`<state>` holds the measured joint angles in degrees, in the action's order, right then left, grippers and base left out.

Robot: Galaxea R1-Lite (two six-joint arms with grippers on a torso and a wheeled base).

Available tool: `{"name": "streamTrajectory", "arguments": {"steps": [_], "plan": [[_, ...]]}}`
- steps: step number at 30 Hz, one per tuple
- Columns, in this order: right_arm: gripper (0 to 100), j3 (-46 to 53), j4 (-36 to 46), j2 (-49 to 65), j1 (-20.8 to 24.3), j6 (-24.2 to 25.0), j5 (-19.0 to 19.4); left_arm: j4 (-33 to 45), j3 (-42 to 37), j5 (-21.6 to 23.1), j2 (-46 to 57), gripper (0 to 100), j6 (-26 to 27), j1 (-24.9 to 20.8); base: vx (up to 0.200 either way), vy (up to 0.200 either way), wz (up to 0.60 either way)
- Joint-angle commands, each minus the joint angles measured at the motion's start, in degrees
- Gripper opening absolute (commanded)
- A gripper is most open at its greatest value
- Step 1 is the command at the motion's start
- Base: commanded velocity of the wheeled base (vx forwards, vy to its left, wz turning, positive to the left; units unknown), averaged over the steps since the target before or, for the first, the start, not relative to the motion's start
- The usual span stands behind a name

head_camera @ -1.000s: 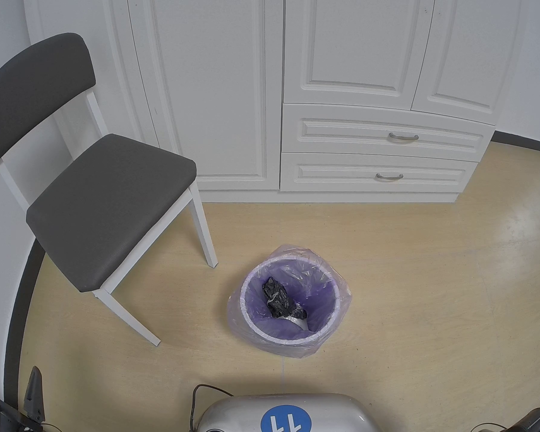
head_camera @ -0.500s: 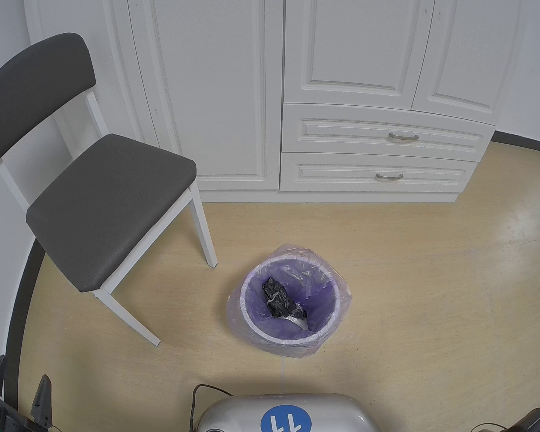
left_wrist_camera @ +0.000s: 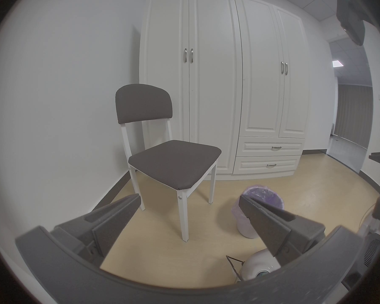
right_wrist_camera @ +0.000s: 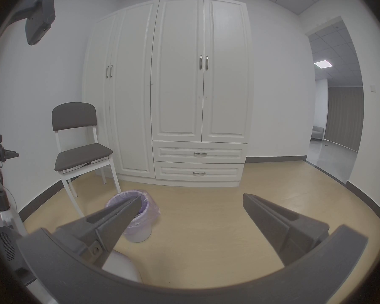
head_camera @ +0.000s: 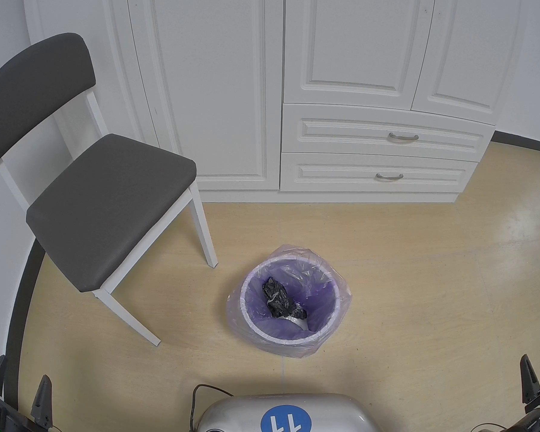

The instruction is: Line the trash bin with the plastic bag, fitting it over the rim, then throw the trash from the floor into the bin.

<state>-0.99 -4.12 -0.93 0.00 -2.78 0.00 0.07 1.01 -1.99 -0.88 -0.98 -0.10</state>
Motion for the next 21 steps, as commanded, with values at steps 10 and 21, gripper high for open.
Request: {"name": "streamTrajectory", "arguments": {"steps": [10, 21], "plan": [[100, 0.99, 3.59, 0.84, -0.09, 1.29, 0.88, 0.01, -1.01, -0.03, 0.88, 100, 0.01, 0.01, 0.000, 0.000, 0.00], [100, 0.99, 3.86, 0.93, 0.00, 3.31, 0.53, -0.07, -1.01, 0.49, 0.88, 100, 0.18, 0.01, 0.000, 0.000, 0.00]]}}
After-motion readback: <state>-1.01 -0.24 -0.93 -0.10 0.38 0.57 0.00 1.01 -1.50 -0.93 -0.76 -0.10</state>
